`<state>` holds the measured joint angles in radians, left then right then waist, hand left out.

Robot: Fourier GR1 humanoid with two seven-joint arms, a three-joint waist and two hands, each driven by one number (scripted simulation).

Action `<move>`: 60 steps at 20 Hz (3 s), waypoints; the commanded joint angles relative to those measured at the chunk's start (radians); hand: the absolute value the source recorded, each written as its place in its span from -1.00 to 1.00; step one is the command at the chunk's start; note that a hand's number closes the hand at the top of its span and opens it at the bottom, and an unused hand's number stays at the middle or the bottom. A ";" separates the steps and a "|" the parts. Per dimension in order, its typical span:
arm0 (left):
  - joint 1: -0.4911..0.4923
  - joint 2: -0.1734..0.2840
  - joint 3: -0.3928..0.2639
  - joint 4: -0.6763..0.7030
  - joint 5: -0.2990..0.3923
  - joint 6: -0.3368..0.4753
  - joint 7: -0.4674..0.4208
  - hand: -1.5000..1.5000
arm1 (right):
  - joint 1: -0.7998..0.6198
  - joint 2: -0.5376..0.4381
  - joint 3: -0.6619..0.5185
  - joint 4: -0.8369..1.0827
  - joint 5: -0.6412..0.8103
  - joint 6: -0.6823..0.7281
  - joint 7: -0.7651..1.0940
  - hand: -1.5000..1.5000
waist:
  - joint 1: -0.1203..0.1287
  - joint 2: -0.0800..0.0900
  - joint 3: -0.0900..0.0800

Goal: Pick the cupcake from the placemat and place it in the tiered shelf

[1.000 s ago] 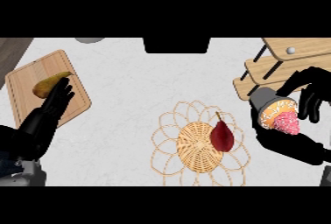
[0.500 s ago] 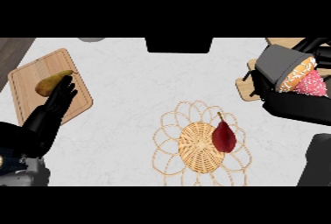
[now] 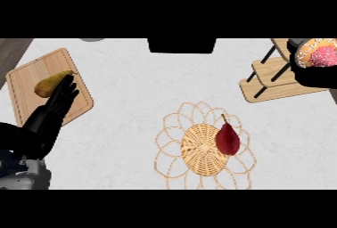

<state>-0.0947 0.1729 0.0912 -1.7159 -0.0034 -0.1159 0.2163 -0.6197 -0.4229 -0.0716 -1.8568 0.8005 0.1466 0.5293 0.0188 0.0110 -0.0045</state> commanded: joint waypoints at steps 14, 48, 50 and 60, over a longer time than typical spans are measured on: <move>0.049 -0.009 0.003 -0.025 -0.015 -0.003 -0.019 0.00 | -0.283 -0.071 -0.029 0.550 0.026 -0.155 -0.455 1.00 | -0.005 -0.010 0.004; 0.027 -0.008 0.029 0.007 0.007 -0.027 -0.014 0.00 | -0.307 -0.299 0.010 0.924 0.375 -0.042 -0.367 -1.00 | -0.010 -0.011 0.004; 0.037 -0.004 0.024 -0.018 0.002 -0.030 -0.013 0.00 | -0.296 -0.287 -0.031 0.908 0.335 -0.116 -0.401 -1.00 | -0.010 -0.011 0.005; 0.017 -0.028 0.005 0.014 -0.018 -0.009 -0.007 0.00 | -0.529 -0.294 -0.285 0.831 0.090 -0.015 -0.249 -1.00 | -0.019 -0.016 0.004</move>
<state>-0.0828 0.1536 0.1045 -1.7095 -0.0203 -0.1237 0.2172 -1.0577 -0.6929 -0.2666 -1.0074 0.9645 0.0891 0.2106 0.0031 -0.0032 -0.0002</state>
